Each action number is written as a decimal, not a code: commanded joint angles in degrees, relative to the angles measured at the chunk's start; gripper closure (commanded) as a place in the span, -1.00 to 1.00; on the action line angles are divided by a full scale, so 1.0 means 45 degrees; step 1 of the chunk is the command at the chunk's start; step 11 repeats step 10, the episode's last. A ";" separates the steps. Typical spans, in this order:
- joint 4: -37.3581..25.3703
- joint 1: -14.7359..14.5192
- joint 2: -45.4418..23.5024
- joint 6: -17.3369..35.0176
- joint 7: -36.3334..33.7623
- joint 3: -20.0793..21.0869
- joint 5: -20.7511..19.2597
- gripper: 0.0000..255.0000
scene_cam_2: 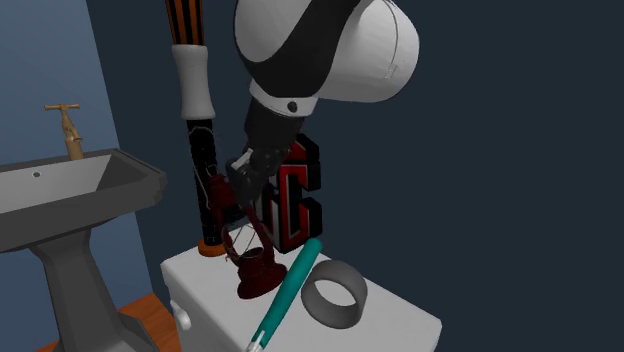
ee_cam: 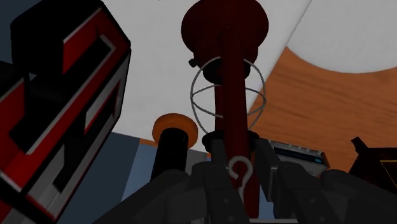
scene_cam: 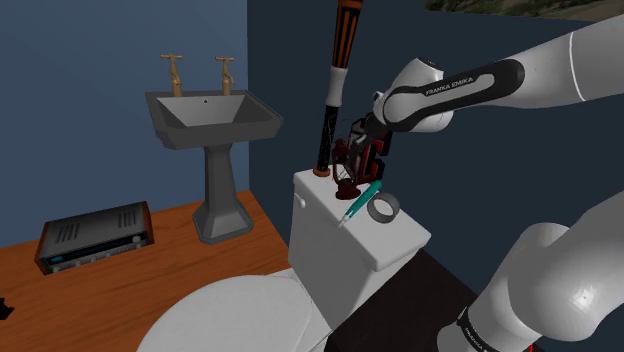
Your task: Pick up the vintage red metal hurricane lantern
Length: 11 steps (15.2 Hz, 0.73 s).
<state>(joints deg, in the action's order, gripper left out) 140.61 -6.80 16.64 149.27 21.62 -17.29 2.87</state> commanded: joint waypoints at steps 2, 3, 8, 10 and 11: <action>-0.0318 0.0072 0.0263 -0.0563 -0.0163 0.0097 -0.0154 1.00; -0.0428 0.0092 0.0338 -0.0746 -0.0207 0.0124 -0.0195 1.00; -0.1014 0.0167 0.0666 -0.1651 -0.0396 0.0246 -0.0357 1.00; -0.1033 0.0169 0.0676 -0.1678 -0.0402 0.0249 -0.0362 1.00; -0.1033 0.0169 0.0676 -0.1678 -0.0402 0.0249 -0.0362 1.00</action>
